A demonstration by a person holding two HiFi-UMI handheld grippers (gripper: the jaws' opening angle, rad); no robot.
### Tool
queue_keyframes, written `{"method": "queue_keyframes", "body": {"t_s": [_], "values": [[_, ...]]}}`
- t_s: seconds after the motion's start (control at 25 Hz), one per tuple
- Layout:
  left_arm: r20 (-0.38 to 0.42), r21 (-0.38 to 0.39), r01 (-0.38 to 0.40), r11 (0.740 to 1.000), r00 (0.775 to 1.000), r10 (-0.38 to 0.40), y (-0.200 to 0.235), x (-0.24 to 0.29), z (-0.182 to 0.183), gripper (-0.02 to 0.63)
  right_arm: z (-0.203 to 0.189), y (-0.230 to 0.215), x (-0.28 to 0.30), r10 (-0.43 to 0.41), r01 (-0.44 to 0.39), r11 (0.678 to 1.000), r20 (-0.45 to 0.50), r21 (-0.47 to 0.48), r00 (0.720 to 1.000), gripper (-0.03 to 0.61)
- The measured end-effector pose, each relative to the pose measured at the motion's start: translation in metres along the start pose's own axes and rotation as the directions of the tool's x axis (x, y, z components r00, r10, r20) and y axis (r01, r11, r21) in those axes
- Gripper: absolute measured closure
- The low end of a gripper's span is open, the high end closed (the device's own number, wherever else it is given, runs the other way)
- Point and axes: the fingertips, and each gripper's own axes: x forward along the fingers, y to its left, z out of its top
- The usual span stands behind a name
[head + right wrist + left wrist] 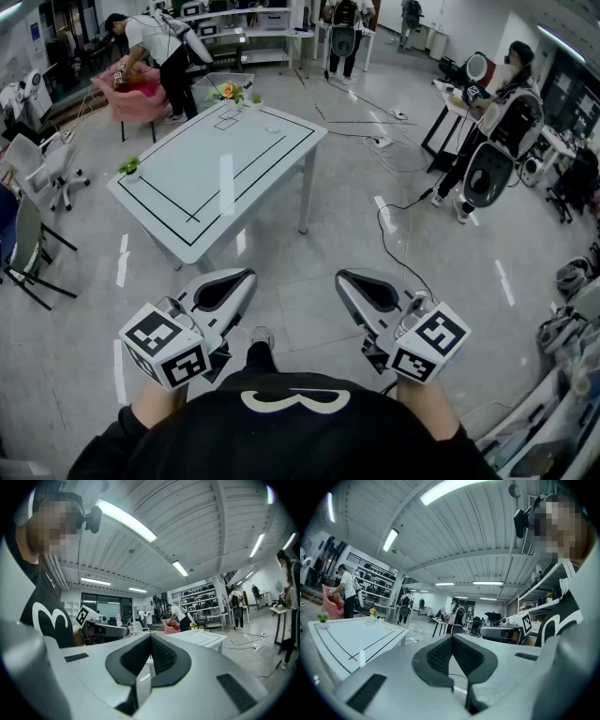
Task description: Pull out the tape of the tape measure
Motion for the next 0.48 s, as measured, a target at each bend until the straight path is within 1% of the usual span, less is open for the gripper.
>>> {"method": "queue_keyframes", "body": {"t_s": [0.12,0.2,0.32,0.48], "values": [[0.004,0.005,-0.016,1.000,1.000,0.016,0.002,-0.004,-0.001,0.606,0.002,0.001,-0.004,-0.006,0.006,1.000,0.025,-0.003,1.000,0.575],[0.007,0.008,-0.023,1.000,1.000,0.023,0.002,-0.007,-0.001,0.606,0.003,-0.003,-0.007,-0.033,0.033,0.999,0.036,0.007,0.999,0.575],[0.015,0.010,-0.030,0.999,0.999,0.030,0.001,-0.009,0.001,0.606,0.009,-0.011,-0.014,-0.067,0.065,0.997,0.079,0.036,0.995,0.575],[0.025,0.030,-0.037,0.999,0.999,0.036,-0.005,-0.009,0.003,0.606,0.014,-0.016,-0.025,-0.094,0.093,0.995,0.099,0.021,0.991,0.575]]}}
